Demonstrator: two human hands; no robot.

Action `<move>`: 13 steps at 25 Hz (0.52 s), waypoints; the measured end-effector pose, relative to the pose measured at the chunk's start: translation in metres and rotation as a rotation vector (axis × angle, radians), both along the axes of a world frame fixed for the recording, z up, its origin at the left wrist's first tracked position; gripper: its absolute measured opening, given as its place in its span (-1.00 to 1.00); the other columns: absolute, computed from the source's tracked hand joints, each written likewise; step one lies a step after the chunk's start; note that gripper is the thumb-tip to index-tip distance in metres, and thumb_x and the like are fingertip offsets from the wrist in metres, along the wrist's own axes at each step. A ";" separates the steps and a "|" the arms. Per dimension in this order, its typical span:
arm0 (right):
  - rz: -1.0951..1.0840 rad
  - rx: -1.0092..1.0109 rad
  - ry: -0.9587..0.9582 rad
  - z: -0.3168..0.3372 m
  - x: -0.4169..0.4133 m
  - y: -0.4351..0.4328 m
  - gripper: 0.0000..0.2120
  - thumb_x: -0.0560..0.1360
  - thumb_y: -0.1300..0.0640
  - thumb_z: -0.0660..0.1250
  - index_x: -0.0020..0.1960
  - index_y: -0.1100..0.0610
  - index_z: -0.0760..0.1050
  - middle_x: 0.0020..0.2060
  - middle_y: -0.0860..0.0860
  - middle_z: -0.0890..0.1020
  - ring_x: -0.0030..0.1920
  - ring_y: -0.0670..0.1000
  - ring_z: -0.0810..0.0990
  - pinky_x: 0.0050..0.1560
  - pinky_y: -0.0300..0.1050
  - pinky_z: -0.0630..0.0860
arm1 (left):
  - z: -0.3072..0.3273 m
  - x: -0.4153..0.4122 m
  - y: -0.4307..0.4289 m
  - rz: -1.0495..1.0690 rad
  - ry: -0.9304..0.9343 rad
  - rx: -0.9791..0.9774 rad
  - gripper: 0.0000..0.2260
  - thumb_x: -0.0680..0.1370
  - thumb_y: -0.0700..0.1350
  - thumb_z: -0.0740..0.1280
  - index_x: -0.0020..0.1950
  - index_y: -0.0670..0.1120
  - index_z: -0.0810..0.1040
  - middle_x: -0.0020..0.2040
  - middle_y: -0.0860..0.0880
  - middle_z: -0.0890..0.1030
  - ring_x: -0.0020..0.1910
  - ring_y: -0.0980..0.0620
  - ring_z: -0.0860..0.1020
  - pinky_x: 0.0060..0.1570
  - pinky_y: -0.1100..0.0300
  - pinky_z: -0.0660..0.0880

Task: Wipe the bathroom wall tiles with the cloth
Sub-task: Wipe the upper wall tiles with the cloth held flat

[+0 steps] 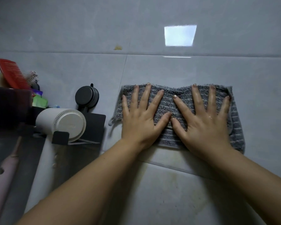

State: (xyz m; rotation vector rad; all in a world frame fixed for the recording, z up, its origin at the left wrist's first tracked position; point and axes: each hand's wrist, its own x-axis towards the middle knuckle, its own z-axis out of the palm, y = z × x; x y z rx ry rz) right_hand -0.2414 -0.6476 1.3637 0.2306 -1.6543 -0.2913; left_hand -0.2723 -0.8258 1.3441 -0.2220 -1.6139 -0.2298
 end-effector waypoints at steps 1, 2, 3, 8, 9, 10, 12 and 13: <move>-0.005 -0.014 -0.005 0.003 0.001 -0.002 -0.38 0.50 -0.31 -0.04 0.52 -0.17 0.17 0.55 0.14 0.10 0.52 0.34 -0.02 0.41 0.46 -0.11 | 0.007 0.000 -0.003 0.004 0.004 -0.022 -0.40 0.55 0.35 -0.05 0.58 0.22 0.10 0.62 0.04 0.05 0.60 -0.08 -0.06 0.51 -0.25 -0.17; -0.005 -0.038 -0.012 0.010 0.002 -0.008 -0.38 0.50 -0.32 -0.06 0.53 -0.18 0.13 0.56 0.13 0.06 0.53 0.34 -0.06 0.41 0.46 -0.14 | 0.018 0.001 -0.009 0.005 0.002 -0.037 -0.39 0.55 0.36 -0.05 0.58 0.23 0.09 0.63 0.04 0.05 0.60 -0.08 -0.06 0.51 -0.25 -0.17; -0.003 -0.068 -0.028 0.020 0.001 -0.016 -0.38 0.50 -0.33 -0.08 0.54 -0.21 0.06 0.57 0.11 0.00 0.53 0.32 -0.13 0.41 0.45 -0.19 | 0.031 0.000 -0.015 0.003 -0.006 -0.040 -0.39 0.54 0.37 -0.07 0.58 0.24 0.08 0.63 0.05 0.04 0.60 -0.06 -0.07 0.51 -0.24 -0.17; 0.043 -0.135 -0.025 0.031 -0.004 -0.039 -0.43 0.55 -0.31 -0.05 0.54 -0.24 0.00 0.58 0.07 -0.09 0.53 0.29 -0.21 0.41 0.42 -0.27 | 0.043 -0.003 -0.029 0.000 -0.010 0.016 -0.40 0.54 0.36 -0.08 0.58 0.24 0.06 0.63 0.06 0.03 0.60 -0.03 -0.09 0.51 -0.22 -0.19; 0.048 -0.117 -0.005 0.020 -0.006 -0.039 -0.43 0.55 -0.31 -0.05 0.54 -0.23 0.03 0.58 0.08 -0.06 0.53 0.30 -0.17 0.41 0.43 -0.24 | 0.034 -0.004 -0.030 0.000 -0.003 0.010 -0.40 0.56 0.35 -0.06 0.58 0.23 0.07 0.63 0.05 0.03 0.60 -0.05 -0.08 0.51 -0.23 -0.19; 0.051 -0.097 0.013 0.009 -0.007 -0.037 -0.42 0.55 -0.31 -0.04 0.54 -0.22 0.05 0.58 0.09 -0.03 0.53 0.31 -0.14 0.41 0.43 -0.22 | 0.022 -0.004 -0.032 0.000 -0.001 -0.005 -0.41 0.56 0.34 -0.04 0.58 0.21 0.09 0.63 0.03 0.04 0.60 -0.06 -0.07 0.51 -0.24 -0.17; 0.064 -0.067 0.017 -0.010 -0.007 -0.035 -0.41 0.53 -0.30 -0.02 0.53 -0.19 0.10 0.57 0.11 0.02 0.53 0.33 -0.10 0.40 0.44 -0.20 | -0.006 -0.003 -0.034 0.006 0.010 -0.032 -0.42 0.58 0.31 0.00 0.58 0.17 0.14 0.62 0.00 0.08 0.60 -0.11 -0.03 0.51 -0.27 -0.12; 0.076 -0.058 0.017 -0.017 -0.007 -0.035 -0.41 0.53 -0.30 0.00 0.53 -0.18 0.13 0.57 0.12 0.04 0.53 0.34 -0.08 0.40 0.45 -0.18 | -0.020 -0.002 -0.035 0.009 0.016 -0.039 -0.42 0.58 0.30 0.02 0.58 0.15 0.17 0.62 -0.02 0.11 0.60 -0.13 -0.01 0.50 -0.28 -0.10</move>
